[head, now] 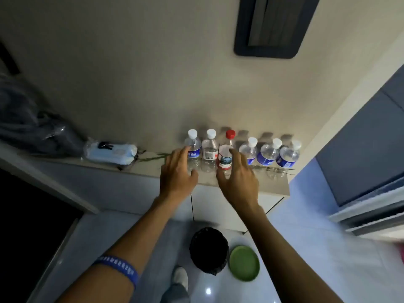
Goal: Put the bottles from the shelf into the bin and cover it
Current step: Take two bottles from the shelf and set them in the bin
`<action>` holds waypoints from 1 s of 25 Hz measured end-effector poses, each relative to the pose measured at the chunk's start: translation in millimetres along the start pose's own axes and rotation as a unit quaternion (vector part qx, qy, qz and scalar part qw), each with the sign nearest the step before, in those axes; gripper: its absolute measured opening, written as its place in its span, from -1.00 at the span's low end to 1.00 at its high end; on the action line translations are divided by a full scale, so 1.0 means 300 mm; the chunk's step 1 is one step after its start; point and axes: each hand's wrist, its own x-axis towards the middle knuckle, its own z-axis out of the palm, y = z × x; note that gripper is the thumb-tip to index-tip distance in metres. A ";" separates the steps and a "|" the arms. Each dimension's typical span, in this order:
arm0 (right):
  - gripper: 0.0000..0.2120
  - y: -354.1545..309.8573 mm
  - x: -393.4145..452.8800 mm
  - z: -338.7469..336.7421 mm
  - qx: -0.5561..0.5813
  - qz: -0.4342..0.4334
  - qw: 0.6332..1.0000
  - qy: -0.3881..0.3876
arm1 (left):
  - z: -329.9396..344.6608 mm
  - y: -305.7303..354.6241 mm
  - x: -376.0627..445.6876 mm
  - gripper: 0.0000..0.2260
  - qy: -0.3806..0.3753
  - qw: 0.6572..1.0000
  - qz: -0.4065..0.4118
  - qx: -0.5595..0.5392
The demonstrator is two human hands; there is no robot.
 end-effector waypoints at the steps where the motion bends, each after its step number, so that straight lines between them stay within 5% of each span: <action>1: -0.43 0.004 0.073 0.031 0.001 0.007 1.000 0.010 | 0.018 -0.009 0.080 -0.48 0.007 1.000 0.026 -0.007; 6: -0.35 0.018 0.387 0.119 0.008 0.116 0.992 -0.044 | 0.103 -0.004 0.413 -0.40 -0.064 0.989 0.112 0.077; 10: -0.55 0.068 0.484 0.194 0.012 0.154 0.981 -0.114 | 0.195 -0.037 0.511 -0.40 -0.140 0.968 0.169 0.120; 17: -0.75 0.068 0.428 0.251 0.054 0.051 0.993 -0.093 | 0.237 -0.144 0.519 -0.63 -0.055 0.951 0.258 0.161; 25: -0.67 0.100 0.252 0.131 0.153 0.045 0.985 -0.062 | 0.159 -0.172 0.452 -0.51 -0.025 0.965 0.245 0.085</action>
